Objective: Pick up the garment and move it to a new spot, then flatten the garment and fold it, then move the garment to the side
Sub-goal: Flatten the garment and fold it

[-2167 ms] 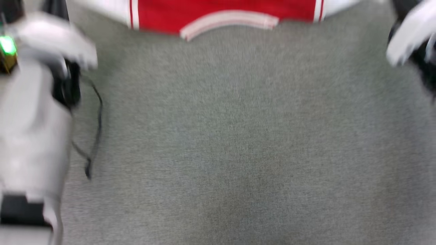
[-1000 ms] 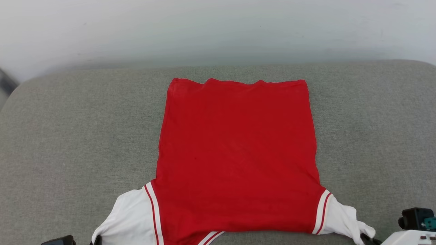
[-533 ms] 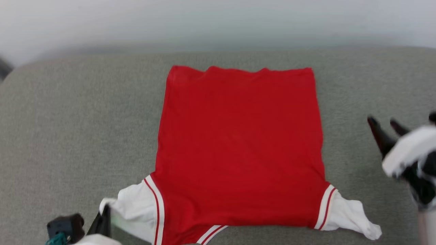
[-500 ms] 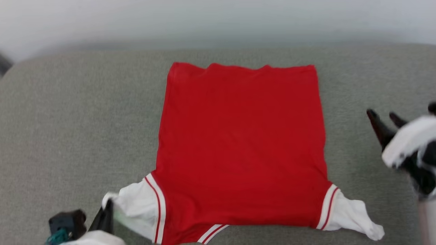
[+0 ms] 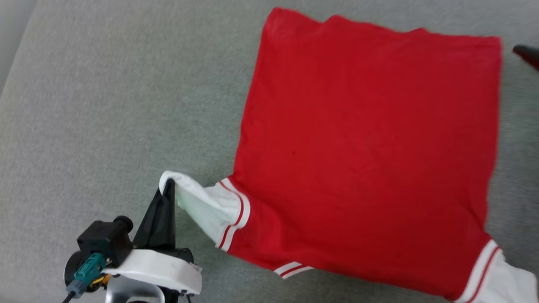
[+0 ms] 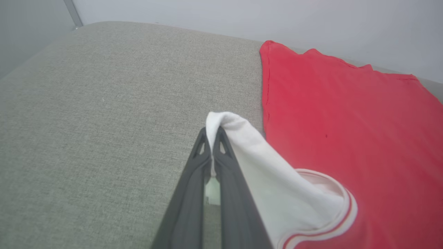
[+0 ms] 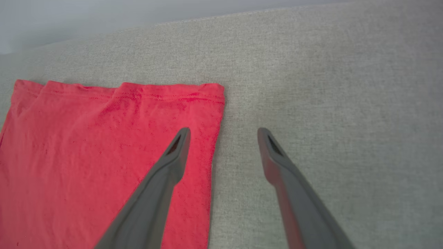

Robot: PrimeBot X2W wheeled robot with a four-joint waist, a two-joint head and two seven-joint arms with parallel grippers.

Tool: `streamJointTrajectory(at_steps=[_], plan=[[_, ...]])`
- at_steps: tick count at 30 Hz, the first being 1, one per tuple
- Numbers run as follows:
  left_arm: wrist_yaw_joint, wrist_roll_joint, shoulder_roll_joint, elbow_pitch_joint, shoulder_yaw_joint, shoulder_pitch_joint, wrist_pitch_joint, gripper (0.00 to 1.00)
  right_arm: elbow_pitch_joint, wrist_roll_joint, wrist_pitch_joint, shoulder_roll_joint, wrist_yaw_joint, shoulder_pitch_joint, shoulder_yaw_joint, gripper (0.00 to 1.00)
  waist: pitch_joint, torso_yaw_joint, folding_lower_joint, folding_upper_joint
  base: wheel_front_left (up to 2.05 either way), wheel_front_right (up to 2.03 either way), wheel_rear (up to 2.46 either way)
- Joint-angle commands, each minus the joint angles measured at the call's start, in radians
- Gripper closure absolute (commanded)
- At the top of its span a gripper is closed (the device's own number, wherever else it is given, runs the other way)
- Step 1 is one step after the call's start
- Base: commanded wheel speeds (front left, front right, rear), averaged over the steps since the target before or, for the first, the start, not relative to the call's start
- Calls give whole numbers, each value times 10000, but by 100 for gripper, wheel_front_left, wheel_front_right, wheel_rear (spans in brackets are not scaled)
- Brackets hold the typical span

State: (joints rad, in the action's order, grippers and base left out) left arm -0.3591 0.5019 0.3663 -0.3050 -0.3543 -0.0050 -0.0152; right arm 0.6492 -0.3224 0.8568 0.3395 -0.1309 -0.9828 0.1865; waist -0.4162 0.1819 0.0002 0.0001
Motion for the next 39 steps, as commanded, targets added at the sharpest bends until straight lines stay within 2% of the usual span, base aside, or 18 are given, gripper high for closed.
streamJointTrajectory(at_steps=[1, 8, 14, 15, 17, 20, 25, 31, 32, 35, 39], plan=[[52, -68, -31, -68, 1, -197, -94, 100, 67, 80, 70, 68, 3, -221, 76, 0, -668, 628, -2, -1, 0, 0, 0], [235, -165, -308, -50, -250, -714, -429, 100, 579, 881, 896, 99, 3, -1049, 577, 0, -1343, 1073, -2, -1, 0, 0, 0], [311, -108, -397, 170, -286, -874, -585, 100, 1305, 1399, 1832, -292, 5, -653, 900, 0, -1434, 1063, -2, -1, 0, 0, 0], [299, -113, -392, 215, -278, -889, -606, 100, 1379, 1484, 2002, -351, 5, -606, 950, 49, -1405, 1051, -2, -1, 0, 0, 0], [325, -94, -390, 278, -269, -877, -649, 100, 1255, 1560, 2042, -416, 5, -625, 897, 100, -1343, 1023, -2, -1, 0, 0, 0], [377, -58, -383, 336, -259, -908, -697, 100, 796, 1484, 1785, -375, 3, -736, 405, 100, -1223, 996, -2, -1, 0, 0, 0], [391, 28, -355, 519, -208, -788, -757, 100, 216, 1172, 1669, 286, 3, -731, -298, 100, -763, 874, -2, -1, 0, 0, 0], [315, 180, -195, 770, -53, -430, -722, 100, -626, 566, 1578, 946, 3, -338, -1257, 100, 284, 519, -2, -1, 0, 0, 0], [123, 412, 80, 1035, 233, 244, -512, 100, -1993, -339, 1788, 1832, 5, 912, -2114, 100, 1613, -97, -2, -1, 0, 0, 0], [-46, 455, 277, 1009, 328, 629, -353, 100, -2856, -771, 1993, 2341, 5, 2030, -2156, 100, 2149, -473, -2, -1, 0, 0, 0], [-317, 561, 462, 875, 492, 1151, -104, 100, -3932, -1264, 2191, 2613, 5, 4051, -1772, 100, 2663, -1080, -2, -1, 0, 0, 0]])
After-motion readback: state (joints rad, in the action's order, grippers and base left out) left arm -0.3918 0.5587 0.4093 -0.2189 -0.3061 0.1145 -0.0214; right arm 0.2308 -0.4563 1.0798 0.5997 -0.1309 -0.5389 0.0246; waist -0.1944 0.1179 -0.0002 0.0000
